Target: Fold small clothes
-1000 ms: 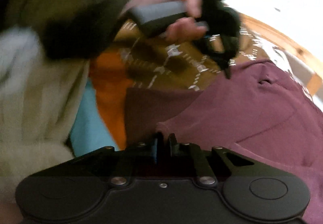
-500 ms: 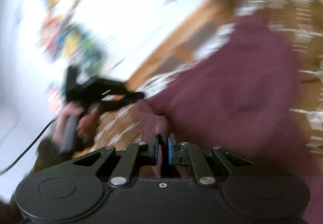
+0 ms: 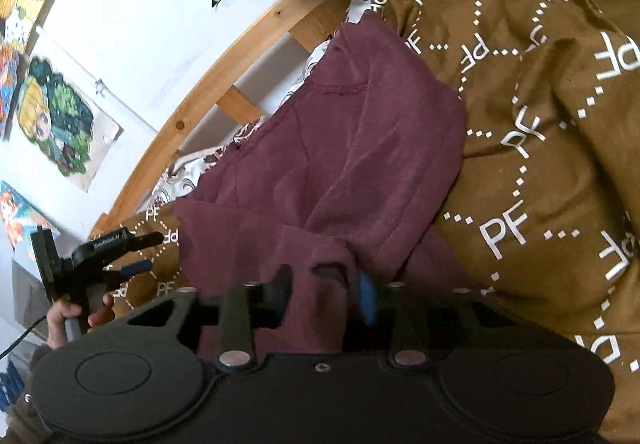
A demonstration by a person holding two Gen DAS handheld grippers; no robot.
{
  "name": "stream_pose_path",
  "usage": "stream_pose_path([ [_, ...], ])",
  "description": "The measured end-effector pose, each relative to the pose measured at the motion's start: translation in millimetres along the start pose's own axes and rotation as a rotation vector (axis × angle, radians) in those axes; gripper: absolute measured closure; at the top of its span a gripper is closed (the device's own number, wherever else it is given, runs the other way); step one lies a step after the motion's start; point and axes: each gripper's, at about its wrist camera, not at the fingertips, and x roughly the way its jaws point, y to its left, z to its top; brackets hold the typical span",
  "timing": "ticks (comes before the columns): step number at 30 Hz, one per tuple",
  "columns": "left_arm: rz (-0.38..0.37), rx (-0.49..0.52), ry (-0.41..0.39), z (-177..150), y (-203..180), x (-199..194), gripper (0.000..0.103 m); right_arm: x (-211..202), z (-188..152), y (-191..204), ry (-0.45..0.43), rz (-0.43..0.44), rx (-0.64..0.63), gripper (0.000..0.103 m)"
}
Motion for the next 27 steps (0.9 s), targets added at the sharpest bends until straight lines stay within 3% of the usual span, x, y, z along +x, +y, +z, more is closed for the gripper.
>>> stream_pose_path([
  [5,-0.039,0.03,0.012,1.3,-3.5,28.7,0.026,8.5,-8.1,11.7,0.001,-0.052,-0.139,0.049],
  [6,-0.04,0.03,0.018,0.6,-6.2,33.5,0.032,9.9,-9.8,13.6,0.0,-0.055,-0.168,0.05],
  [7,-0.041,0.025,0.024,-0.3,-5.6,36.6,0.065,11.6,-11.9,16.3,0.001,-0.057,-0.197,0.05],
  [8,-0.052,0.016,0.038,-1.3,-4.4,38.5,0.086,14.3,-13.8,19.2,0.003,-0.06,-0.229,0.05],
  [9,-0.067,-0.014,0.043,-1.8,-0.9,39.3,0.095,16.7,-14.5,21.1,0.004,-0.059,-0.248,0.051],
  [10,-0.068,-0.043,0.034,-1.9,1.8,38.8,0.098,18.6,-15.8,22.5,0.005,-0.053,-0.262,0.052],
  [14,-0.034,-0.142,0.002,1.2,14.3,24.1,0.099,22.8,-18.7,28.9,0.006,-0.019,-0.303,0.087],
  [17,-0.003,-0.217,-0.006,4.8,30.9,19.2,0.099,23.1,-17.5,27.7,0.008,0.033,-0.265,0.097],
  [23,-0.023,-0.234,0.01,0.4,37.6,23.8,0.093,27.3,-15.3,20.7,0.043,0.018,-0.199,0.097],
  [25,-0.023,-0.219,-0.002,1.1,36.6,17.2,0.078,29.1,-14.5,17.6,0.054,-0.01,-0.187,0.097],
  [26,-0.034,-0.218,-0.009,1.5,37.3,13.7,0.071,28.9,-14.6,16.8,0.054,-0.018,-0.185,0.09],
  [27,-0.045,-0.223,-0.019,1.5,38.5,9.8,0.056,28.2,-14.2,17.4,0.053,-0.027,-0.187,0.086],
])
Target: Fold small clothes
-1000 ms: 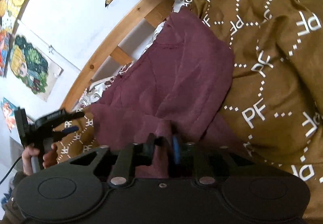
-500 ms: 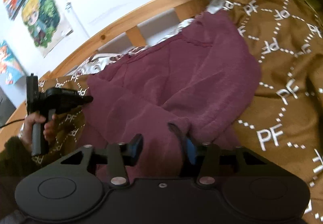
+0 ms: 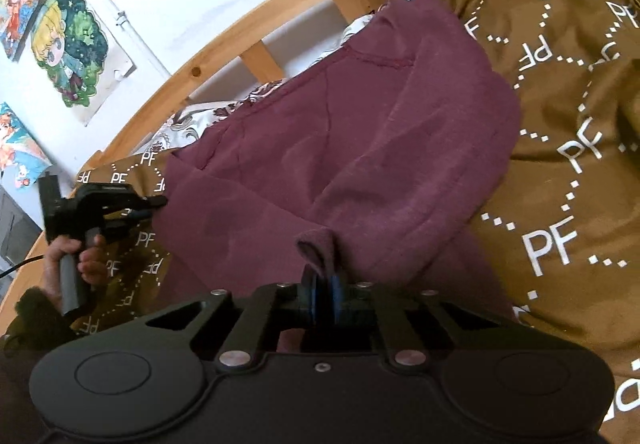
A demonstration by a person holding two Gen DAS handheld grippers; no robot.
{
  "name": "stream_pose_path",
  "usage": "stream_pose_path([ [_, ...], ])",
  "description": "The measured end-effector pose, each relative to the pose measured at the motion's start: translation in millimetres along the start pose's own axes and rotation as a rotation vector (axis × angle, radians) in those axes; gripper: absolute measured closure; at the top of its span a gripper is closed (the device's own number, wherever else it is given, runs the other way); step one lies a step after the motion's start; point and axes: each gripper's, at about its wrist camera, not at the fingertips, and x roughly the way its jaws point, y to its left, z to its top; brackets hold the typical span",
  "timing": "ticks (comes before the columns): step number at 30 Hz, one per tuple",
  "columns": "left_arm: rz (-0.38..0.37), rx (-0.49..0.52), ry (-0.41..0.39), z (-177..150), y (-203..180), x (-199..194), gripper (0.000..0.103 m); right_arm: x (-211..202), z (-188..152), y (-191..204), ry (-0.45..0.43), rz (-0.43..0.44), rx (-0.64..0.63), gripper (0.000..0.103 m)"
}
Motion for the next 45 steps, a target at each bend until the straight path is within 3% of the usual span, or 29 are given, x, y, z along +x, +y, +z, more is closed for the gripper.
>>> stream_pose_path([
  [1,-0.005,-0.004,-0.005,-0.4,0.9,-2.7,0.05,-1.2,-0.6,0.8,-0.004,-0.005,-0.006,0.083],
  [7,0.034,0.032,0.038,-11.1,-2.2,-12.0,0.05,-12.6,5.7,12.3,-0.067,-0.019,-0.101,0.056],
  [11,0.109,0.067,0.073,-20.7,-9.4,-11.4,0.047,-21.3,19.1,10.5,-0.154,-0.102,-0.228,0.038],
  [14,0.147,0.089,0.071,-28.6,-19.3,-16.3,0.026,-18.7,34.0,5.3,-0.224,-0.209,-0.382,0.028],
  [16,0.175,0.106,0.067,-33.9,-27.4,-22.2,0.013,-12.3,43.5,-4.3,-0.258,-0.264,-0.482,0.027],
  [19,0.219,0.12,0.061,-43.8,-36.1,-33.6,0.008,-0.4,57.7,-32.7,-0.251,-0.286,-0.476,0.027],
  [23,0.246,0.093,0.083,-56.2,-37.9,-52.7,0.007,9.9,73.0,-60.0,-0.248,-0.218,-0.389,0.028],
  [28,0.214,0.018,0.108,-71.9,-37.6,-84.2,0.007,22.3,89.0,-78.9,-0.246,-0.148,-0.317,0.028],
  [35,0.235,0.046,0.113,-107.7,-54.3,-130.2,0.003,29.4,100.6,-78.5,-0.265,-0.109,-0.312,0.032],
  [37,0.25,0.074,0.126,-119.9,-58.6,-135.2,0.003,32.8,107.4,-80.7,-0.27,-0.101,-0.295,0.053],
  [38,0.252,0.079,0.135,-125.6,-59.4,-136.7,0.003,34.8,110.9,-83.0,-0.271,-0.115,-0.278,0.079],
  [39,0.254,0.082,0.15,-131.0,-59.5,-136.8,0.003,35.3,113.5,-85.6,-0.286,-0.14,-0.258,0.095],
  [43,0.281,0.092,0.177,-137.6,-58.1,-131.8,0.003,28.7,117.9,-94.3,-0.34,-0.177,-0.18,0.096],
  [45,0.273,0.088,0.177,-138.8,-56.7,-131.4,0.003,29.6,118.5,-97.0,-0.326,-0.167,-0.171,0.095],
])
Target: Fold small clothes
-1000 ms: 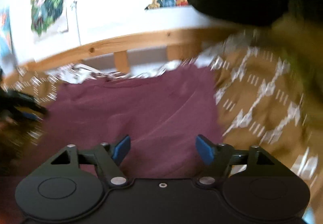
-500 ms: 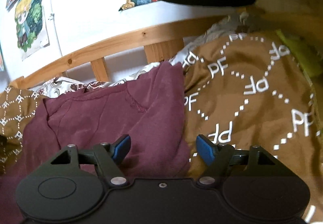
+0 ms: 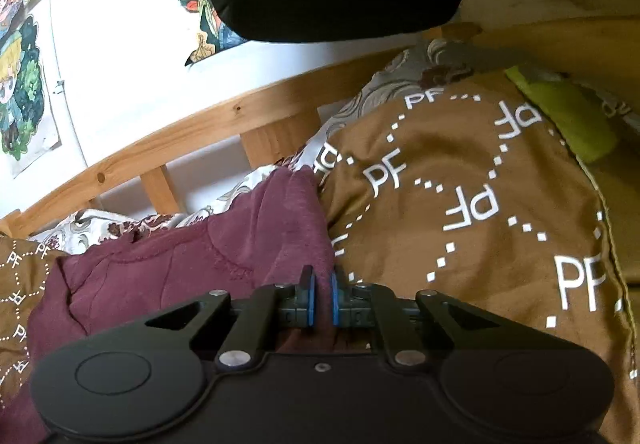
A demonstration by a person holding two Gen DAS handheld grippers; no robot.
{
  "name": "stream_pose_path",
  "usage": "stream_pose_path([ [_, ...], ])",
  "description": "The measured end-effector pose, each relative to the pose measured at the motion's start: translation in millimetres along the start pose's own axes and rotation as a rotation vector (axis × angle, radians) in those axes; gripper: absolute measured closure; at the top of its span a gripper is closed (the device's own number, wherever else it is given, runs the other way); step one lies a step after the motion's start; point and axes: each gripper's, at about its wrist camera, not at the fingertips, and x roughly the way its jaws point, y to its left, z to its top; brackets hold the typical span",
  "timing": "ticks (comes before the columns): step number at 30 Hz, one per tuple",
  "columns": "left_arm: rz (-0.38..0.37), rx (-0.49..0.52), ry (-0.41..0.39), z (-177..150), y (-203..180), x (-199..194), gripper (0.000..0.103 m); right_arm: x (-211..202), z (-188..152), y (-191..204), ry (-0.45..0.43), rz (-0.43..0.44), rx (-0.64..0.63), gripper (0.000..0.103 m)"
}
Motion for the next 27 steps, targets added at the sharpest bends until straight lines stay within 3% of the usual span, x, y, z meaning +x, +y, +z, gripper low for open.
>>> stream_pose_path([
  [2,-0.009,-0.008,0.009,-0.2,1.8,2.1,0.003,2.8,-2.3,-7.2,0.035,0.011,0.061,0.088],
  [3,-0.011,-0.013,0.014,-1.0,2.7,3.0,0.003,1.7,-4.0,-11.4,0.039,0.003,0.091,0.077],
  [7,-0.02,-0.011,0.039,-1.1,4.1,4.4,0.002,-10.6,-7.6,-17.4,0.059,0.019,0.129,0.062],
  [10,0.013,0.018,0.093,-2.8,0.4,8.4,0.001,-19.8,-14.5,-4.7,0.095,-0.019,0.026,0.061],
  [13,0.065,0.036,0.154,-8.1,-0.1,13.1,0.001,-23.9,-22.1,6.1,0.121,-0.084,-0.065,0.07],
  [16,0.056,0.016,0.152,-10.7,6.7,4.8,0.001,-32.1,-24.9,13.3,0.119,-0.113,-0.105,0.068],
  [19,0.033,0.006,0.125,-13.1,9.1,-10.0,0.001,-53.4,-25.9,23.8,0.119,-0.112,-0.154,0.05],
  [21,0.029,0.027,0.125,-17.4,4.7,-15.2,0.001,-76.7,-27.3,36.3,0.116,-0.071,-0.2,0.027],
  [27,-0.002,0.119,0.147,-34.5,-11.6,-29.0,0.001,-139.9,-39.1,86.7,0.161,0.09,-0.376,0.002],
])
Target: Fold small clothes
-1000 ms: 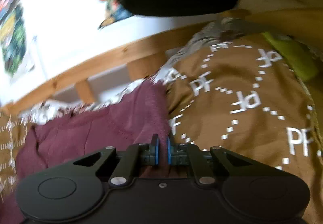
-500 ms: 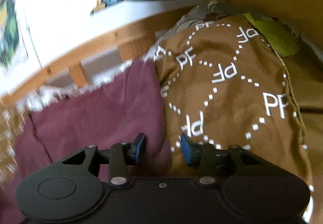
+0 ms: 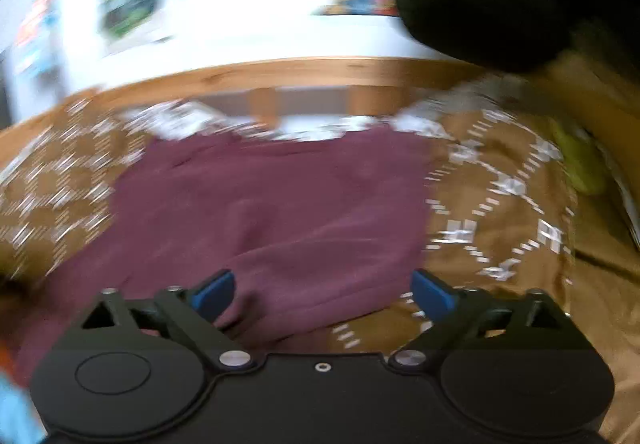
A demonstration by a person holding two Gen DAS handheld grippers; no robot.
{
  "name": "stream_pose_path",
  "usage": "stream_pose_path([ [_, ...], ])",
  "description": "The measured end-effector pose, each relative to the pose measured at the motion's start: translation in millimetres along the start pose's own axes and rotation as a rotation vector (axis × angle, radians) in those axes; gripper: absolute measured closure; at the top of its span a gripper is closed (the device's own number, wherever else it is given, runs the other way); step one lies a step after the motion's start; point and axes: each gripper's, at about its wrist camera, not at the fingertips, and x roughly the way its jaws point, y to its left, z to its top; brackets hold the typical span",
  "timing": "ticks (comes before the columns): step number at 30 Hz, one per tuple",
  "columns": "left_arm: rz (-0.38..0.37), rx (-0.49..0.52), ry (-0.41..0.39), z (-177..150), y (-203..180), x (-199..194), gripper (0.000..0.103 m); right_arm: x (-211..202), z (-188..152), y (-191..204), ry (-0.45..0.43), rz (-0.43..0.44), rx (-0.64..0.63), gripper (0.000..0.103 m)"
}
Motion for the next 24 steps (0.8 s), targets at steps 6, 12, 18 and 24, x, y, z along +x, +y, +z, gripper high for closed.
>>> stream_pose_path([
  [6,0.005,0.081,0.003,-24.4,-12.5,-13.2,0.001,-30.1,-10.4,65.8,0.107,0.149,-0.27,0.001],
  [12,0.005,0.153,-0.002,-33.8,-25.2,-11.1,0.001,-33.9,-47.8,134.5,0.202,0.228,-0.681,0.001],
  [18,-0.012,0.161,0.009,-34.2,-26.4,-6.4,0.001,-18.9,-71.4,155.1,0.287,0.202,-0.812,0.001],
  [24,-0.018,0.182,0.018,-35.1,-29.4,-3.5,0.001,2.2,-77.5,156.1,0.333,0.12,-0.819,0.001],
])
